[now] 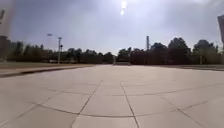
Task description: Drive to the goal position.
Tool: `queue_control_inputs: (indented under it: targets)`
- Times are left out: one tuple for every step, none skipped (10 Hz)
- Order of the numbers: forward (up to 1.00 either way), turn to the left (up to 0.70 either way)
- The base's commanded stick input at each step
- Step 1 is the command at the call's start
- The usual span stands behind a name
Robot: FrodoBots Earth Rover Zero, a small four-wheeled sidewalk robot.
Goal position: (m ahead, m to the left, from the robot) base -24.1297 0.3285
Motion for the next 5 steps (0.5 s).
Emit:
queue_control_inputs:
  targets:
    - [-1.0, -0.01]
    - [-1.0, -0.01]
    - [-1.0, -0.01]
    - [-1.0, -0.01]
    - [-1.0, -0.01]
